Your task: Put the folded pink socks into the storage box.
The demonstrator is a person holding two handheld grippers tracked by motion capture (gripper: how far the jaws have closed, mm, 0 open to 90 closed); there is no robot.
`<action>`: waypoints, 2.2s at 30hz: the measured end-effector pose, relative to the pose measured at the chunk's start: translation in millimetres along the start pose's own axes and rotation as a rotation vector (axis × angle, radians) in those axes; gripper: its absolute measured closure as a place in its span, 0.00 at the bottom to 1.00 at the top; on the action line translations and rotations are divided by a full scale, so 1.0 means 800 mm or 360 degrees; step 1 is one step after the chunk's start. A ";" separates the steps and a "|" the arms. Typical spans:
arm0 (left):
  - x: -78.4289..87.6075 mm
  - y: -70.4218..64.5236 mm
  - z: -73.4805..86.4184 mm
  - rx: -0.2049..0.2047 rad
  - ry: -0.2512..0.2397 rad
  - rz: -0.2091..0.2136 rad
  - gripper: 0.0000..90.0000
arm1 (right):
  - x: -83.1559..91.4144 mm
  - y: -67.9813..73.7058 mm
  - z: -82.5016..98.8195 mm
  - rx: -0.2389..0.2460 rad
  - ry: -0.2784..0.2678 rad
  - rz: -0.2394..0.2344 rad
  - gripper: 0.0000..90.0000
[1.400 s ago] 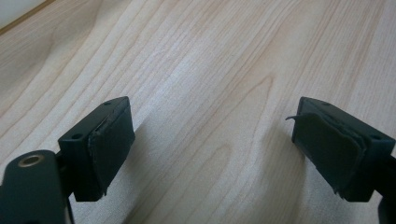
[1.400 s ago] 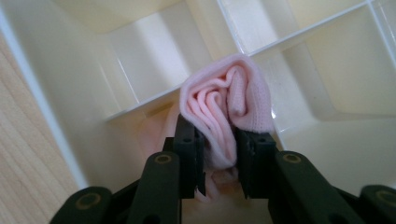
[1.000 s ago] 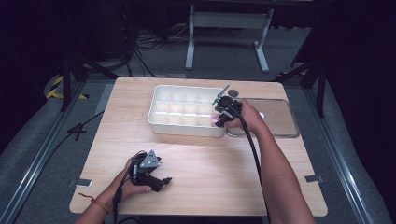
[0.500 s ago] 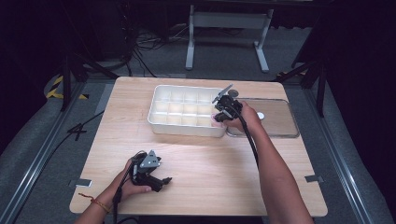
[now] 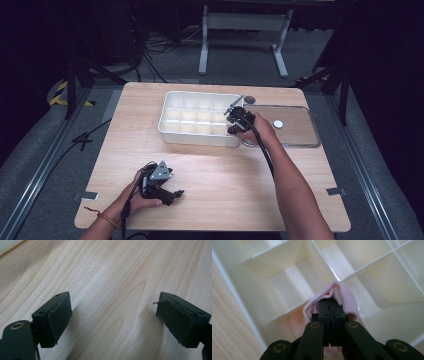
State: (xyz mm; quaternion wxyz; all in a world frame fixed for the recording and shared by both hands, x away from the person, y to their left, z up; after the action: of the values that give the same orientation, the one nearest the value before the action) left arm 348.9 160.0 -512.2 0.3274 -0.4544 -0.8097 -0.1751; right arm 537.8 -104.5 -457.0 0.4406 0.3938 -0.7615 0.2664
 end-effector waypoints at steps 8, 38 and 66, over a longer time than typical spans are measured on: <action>0.000 0.000 0.000 -0.0004 0.0001 0.0000 0.15 | -0.004 -0.001 0.001 -0.0038 0.0028 -0.0016 1.00; 0.000 0.000 0.000 0.0000 0.0009 0.0005 0.15 | 0.054 0.011 -0.001 0.0048 -0.0182 0.0083 0.84; -0.001 0.000 -0.001 -0.0001 0.0006 -0.0004 0.14 | 0.104 0.037 0.055 0.0116 -0.0318 0.0175 0.61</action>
State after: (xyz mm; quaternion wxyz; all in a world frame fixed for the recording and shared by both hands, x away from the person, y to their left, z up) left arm 349.5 159.1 -512.2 0.3286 -0.4531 -0.8097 -0.1766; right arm 467.4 -151.6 -406.0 0.3326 0.3917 -0.8119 0.2771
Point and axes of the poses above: each handheld gripper's, and its own axes: x roughly backward along the jaws, z roughly out of its underside, y roughly to its left, the point moved 4 cm from there along -x, roughly forward along the jaws, and after that the axes turned 3 degrees about -y, right-handed, at the moved point
